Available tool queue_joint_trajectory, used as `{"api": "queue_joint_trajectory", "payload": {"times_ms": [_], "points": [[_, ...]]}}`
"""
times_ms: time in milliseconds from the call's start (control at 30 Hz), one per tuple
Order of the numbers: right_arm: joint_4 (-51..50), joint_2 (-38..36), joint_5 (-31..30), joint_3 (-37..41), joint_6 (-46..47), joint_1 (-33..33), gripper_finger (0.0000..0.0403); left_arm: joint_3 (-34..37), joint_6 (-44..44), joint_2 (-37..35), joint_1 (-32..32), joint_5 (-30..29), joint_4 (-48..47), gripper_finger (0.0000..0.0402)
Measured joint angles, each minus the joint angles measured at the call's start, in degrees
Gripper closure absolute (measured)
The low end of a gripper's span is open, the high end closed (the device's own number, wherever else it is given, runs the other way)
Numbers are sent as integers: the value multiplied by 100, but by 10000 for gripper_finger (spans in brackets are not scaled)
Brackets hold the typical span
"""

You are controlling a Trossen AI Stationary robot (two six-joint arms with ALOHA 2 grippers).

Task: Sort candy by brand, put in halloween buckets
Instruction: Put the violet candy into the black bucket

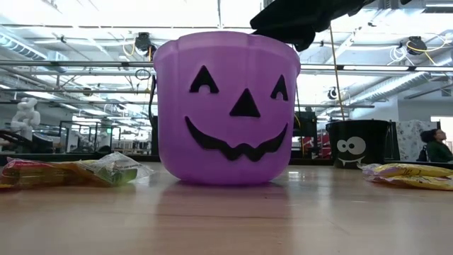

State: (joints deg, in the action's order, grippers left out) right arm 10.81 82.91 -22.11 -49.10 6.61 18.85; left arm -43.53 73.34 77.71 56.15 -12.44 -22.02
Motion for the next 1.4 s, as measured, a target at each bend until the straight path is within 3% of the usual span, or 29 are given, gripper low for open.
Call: {"api": "queue_joint_trajectory", "payload": {"times_ms": [167, 267, 533, 833, 933, 1133, 1233, 1400], "points": [[2, 0, 0, 0, 4, 1, 220, 0, -551, 642, -54, -346, 1132, 246], [2, 0, 0, 0, 7, 2, 220, 0, -874, 995, -67, -473, 1351, 246], [-17, 0, 0, 0, 2, 2, 220, 0, -1090, 1752, -63, -306, 1416, 246], [-81, 0, 0, 0, 0, 2, 220, -31, -1392, 2031, -88, -750, 1352, 248], [-90, 0, 0, 0, 0, 2, 220, -26, -1439, 2031, -133, -794, 1265, 273], [-93, 0, 11, 0, -2, 2, 220, -19, -1645, 2038, -128, -969, 1082, 386], [-92, 0, 155, 0, -4, 0, 220, -14, -1672, 1943, -119, -961, 968, 391], [-92, 0, 160, 0, -25, 1, 220, -469, -1678, 1595, -119, -878, -136, 398]]}}
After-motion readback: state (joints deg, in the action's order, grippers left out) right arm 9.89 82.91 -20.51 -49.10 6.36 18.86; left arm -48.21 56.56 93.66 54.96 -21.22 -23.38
